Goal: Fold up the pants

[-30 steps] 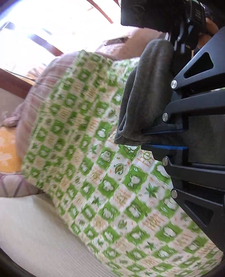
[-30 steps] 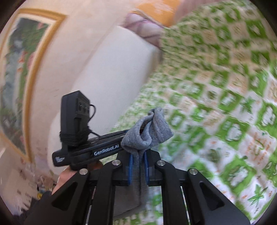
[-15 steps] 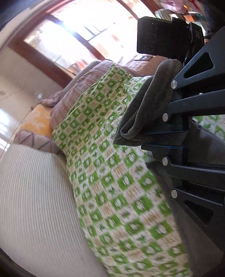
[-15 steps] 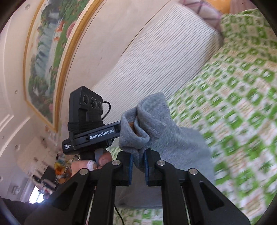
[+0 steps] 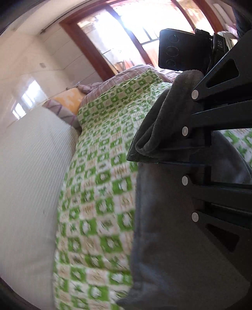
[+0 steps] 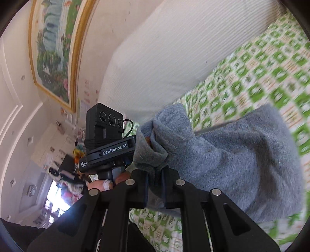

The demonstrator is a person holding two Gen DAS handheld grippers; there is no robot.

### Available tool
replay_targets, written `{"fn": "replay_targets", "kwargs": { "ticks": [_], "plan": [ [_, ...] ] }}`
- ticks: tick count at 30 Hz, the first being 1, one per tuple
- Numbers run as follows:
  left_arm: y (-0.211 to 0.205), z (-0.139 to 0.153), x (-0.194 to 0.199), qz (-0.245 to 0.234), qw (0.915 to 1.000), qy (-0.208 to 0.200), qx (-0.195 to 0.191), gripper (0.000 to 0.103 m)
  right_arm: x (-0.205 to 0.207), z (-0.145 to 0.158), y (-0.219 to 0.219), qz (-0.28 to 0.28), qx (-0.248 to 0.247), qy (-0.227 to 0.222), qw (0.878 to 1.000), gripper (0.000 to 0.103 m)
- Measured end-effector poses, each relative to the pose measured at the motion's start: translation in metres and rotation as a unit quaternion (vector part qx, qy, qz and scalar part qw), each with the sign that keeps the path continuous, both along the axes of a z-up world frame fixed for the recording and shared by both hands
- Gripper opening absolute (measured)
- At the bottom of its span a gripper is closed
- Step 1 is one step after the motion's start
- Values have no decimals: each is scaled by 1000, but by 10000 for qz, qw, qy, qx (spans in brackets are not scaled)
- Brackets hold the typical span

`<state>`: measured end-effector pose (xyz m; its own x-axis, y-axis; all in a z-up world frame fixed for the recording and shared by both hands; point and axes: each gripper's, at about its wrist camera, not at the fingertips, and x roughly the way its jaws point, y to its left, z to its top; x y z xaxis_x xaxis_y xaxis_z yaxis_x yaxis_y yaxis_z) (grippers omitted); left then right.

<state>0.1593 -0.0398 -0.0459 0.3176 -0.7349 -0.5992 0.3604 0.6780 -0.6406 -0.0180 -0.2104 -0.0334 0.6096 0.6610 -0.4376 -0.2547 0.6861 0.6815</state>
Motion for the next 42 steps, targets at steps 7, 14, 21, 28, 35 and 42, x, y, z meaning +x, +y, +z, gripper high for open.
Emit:
{"fn": "replay_targets", "kwargs": {
  "ticks": [7, 14, 21, 28, 35, 42],
  "plan": [
    [42, -38, -4, 388, 9983, 436, 34, 5, 20, -44, 26, 295, -346, 498, 9977, 14],
    [93, -48, -22, 970, 9931, 634, -205, 5, 22, -62, 36, 419, -678, 757, 9939, 32],
    [110, -43, -56, 1214, 9906, 581, -227, 5, 19, -44, 45, 550, -460, 432, 9965, 62],
    [93, -28, -82, 1003, 9932, 408, -422, 6, 26, -44, 22, -2, -616, 534, 9967, 45],
    [45, 3, -89, 442, 9984, -32, -348, 6, 33, -39, 14, -379, -1308, 617, 9888, 22],
    [34, -63, -77, 553, 9945, 811, 359, 6, 52, -61, 10, -471, -1631, 1052, 9798, 19]
  ]
}}
